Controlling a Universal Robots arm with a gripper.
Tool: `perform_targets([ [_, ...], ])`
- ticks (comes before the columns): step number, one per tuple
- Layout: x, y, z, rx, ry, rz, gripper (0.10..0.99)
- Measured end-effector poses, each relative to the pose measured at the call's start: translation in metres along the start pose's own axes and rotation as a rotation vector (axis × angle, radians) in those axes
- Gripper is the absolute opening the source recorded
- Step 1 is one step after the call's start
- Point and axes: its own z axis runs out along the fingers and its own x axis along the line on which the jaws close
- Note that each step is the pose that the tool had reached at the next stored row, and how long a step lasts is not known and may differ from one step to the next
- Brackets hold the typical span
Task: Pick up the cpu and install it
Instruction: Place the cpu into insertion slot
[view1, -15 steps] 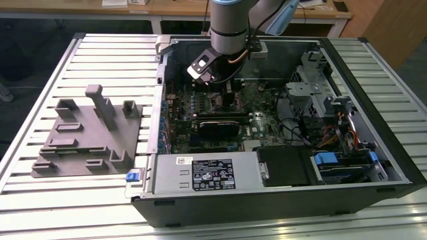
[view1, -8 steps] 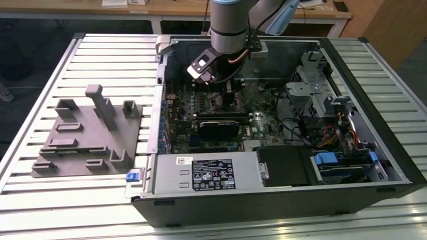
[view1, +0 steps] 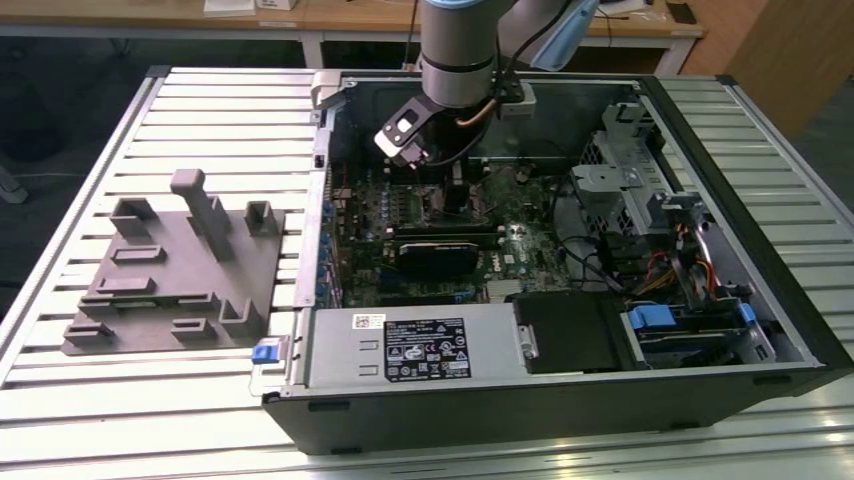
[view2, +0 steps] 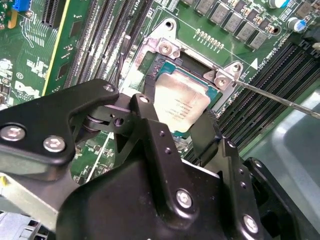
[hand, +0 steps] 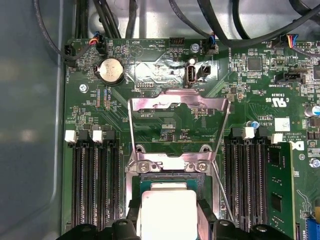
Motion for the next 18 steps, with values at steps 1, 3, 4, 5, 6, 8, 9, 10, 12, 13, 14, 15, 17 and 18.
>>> perform_targets([
  [1,0.0000,0.0000,0.0000,0.000,-0.0004,0.006,0.533],
  [3,-0.0001,0.0000,-0.0001,0.000,-0.0013,0.020,0.533],
  [4,-0.0001,0.0000,-0.0001,0.000,-0.0015,0.025,0.533],
  [5,-0.0001,0.0000,-0.0001,0.000,-0.0017,0.028,0.533],
  [6,-0.0001,0.0000,-0.0002,0.000,-0.0017,0.030,0.533],
  [8,-0.0001,0.0001,-0.0010,0.000,-0.0020,0.032,0.533],
  [9,-0.0001,0.0001,-0.0015,0.000,-0.0019,0.033,0.533],
  [10,-0.0001,0.0001,-0.0020,0.000,-0.0014,0.034,0.533],
  [12,-0.0001,0.0002,-0.0025,0.000,-0.0011,0.035,0.533],
  [13,-0.0001,0.0002,-0.0025,0.000,-0.0011,0.035,0.533],
  [14,-0.0001,0.0001,-0.0026,0.000,-0.0009,0.035,0.533],
  [15,-0.0001,0.0001,-0.0026,0.000,-0.0007,0.035,0.533],
  [17,-0.0003,0.0001,-0.0026,0.000,-0.0001,0.035,0.533],
  [18,-0.0006,0.0001,-0.0026,0.000,-0.0002,0.035,0.533],
])
